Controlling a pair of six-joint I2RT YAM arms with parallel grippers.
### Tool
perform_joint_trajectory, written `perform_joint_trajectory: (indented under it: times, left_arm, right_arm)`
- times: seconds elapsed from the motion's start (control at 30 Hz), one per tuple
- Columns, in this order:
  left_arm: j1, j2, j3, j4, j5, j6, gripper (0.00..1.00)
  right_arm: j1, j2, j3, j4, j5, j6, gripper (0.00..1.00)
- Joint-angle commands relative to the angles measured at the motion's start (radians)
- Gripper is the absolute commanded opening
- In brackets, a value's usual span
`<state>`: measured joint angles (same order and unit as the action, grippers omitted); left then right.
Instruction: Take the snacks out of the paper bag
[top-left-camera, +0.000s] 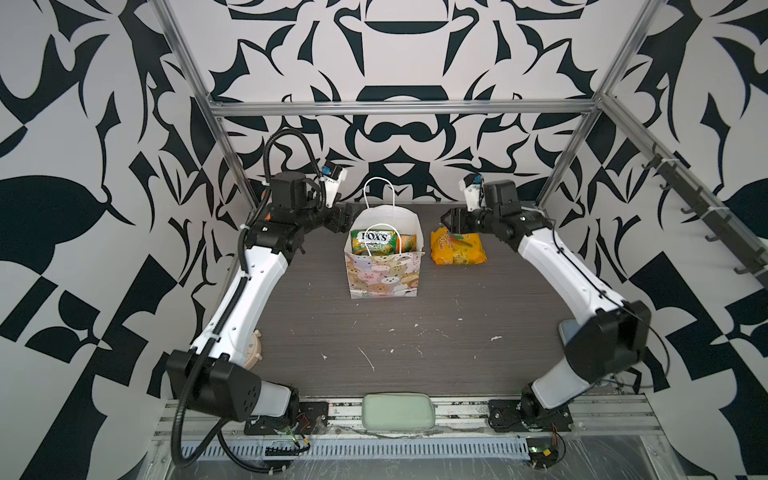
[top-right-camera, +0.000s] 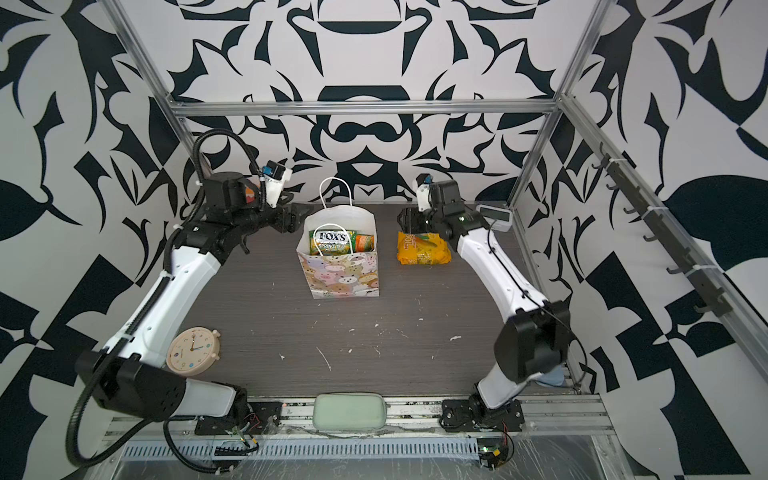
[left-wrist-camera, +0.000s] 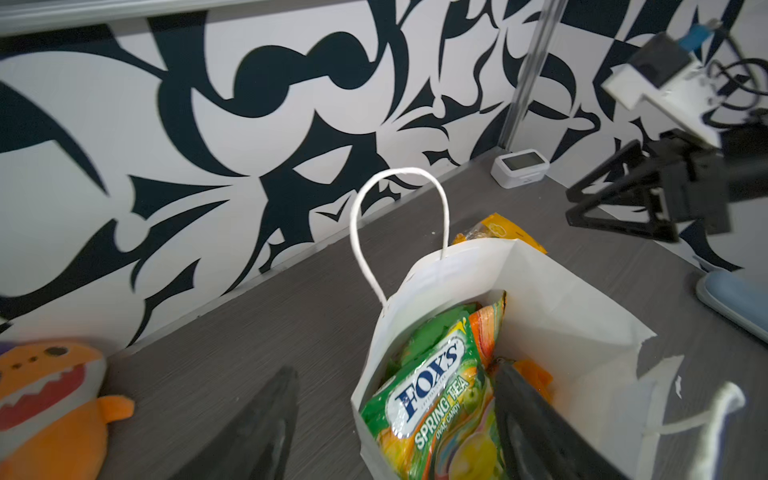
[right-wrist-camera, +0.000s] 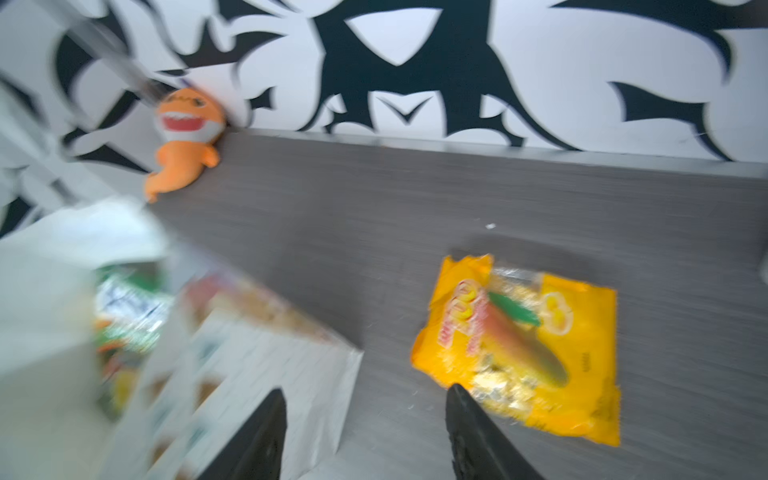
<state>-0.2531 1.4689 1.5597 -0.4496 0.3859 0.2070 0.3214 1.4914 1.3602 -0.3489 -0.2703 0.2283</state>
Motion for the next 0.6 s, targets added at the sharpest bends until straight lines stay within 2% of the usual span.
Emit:
perform_joint_trajectory:
  times: [0.0, 0.13, 0.3, 0.4, 0.57]
  left_arm:
    - [0.006, 0.061, 0.092, -0.15, 0.102, 0.16, 0.76]
    - [0.014, 0.161, 0.192, -0.24, 0.127, 0.265, 0.76]
    - [0.014, 0.307, 0.356, -0.404, 0.127, 0.356, 0.74]
    - [0.014, 0.366, 0.414, -0.455, 0.122, 0.394, 0.73]
    - [0.012, 0.411, 0.441, -0.484, 0.139, 0.445, 0.72]
  right_arm:
    - [0.026, -0.141, -0.295, 0.315, -0.034, 0.09, 0.63]
    - [0.061, -0.316, -0.557, 0.395, 0.058, 0.115, 0.62]
    - [0.124, -0.473, -0.76, 0.465, 0.078, 0.153, 0.62]
    - [0.175, -0.503, -0.82, 0.48, 0.083, 0.154, 0.62]
    - [0.24, -0.468, -0.856, 0.506, 0.129, 0.164, 0.62]
